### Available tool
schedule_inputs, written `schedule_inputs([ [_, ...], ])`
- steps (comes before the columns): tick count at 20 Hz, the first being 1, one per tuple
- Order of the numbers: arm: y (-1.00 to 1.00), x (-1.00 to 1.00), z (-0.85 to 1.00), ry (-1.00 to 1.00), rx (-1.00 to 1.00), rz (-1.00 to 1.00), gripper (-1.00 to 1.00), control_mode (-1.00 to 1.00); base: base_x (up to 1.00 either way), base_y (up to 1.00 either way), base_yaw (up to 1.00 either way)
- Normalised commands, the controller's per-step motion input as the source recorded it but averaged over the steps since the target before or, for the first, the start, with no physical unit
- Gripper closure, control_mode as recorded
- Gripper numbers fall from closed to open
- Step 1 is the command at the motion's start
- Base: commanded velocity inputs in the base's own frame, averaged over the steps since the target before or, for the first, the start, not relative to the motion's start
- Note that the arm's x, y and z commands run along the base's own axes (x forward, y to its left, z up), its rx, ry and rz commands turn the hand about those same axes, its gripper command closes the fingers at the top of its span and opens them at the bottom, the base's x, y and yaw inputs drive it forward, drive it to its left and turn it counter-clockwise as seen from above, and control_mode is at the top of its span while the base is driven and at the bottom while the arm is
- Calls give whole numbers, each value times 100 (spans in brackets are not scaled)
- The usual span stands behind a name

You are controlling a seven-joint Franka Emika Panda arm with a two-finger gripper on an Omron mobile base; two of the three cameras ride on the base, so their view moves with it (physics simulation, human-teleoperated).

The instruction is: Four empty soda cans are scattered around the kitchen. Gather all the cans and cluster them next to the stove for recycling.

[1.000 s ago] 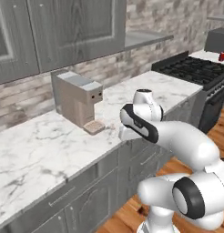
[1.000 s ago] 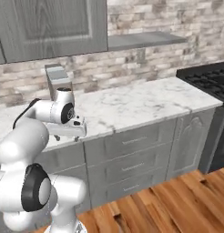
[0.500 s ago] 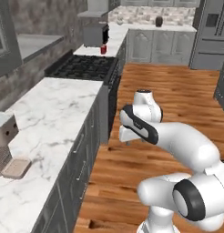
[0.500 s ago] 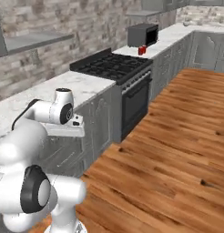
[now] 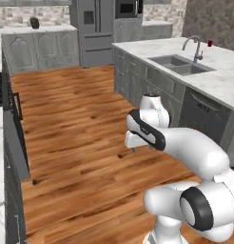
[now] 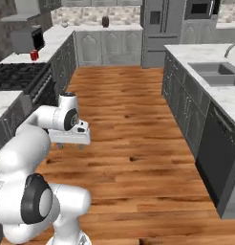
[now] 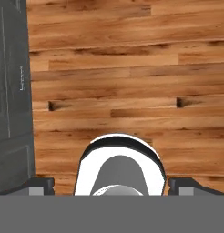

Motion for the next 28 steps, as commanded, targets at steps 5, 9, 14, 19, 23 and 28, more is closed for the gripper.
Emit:
schedule_inputs([
  [5, 0, 0, 0, 0, 0, 0, -100, 100, 12, 11, -85],
  [9, 0, 0, 0, 0, 0, 0, -100, 100, 26, 6, -58],
  [14, 0, 0, 0, 0, 0, 0, -100, 100, 37, 1, -51],
  [19, 0, 0, 0, 0, 0, 0, -100, 100, 48, 2, -44],
  [23, 0, 0, 0, 0, 0, 0, -100, 100, 58, 1, -33],
  [28, 0, 0, 0, 0, 0, 0, -100, 100, 65, 0, -24],
])
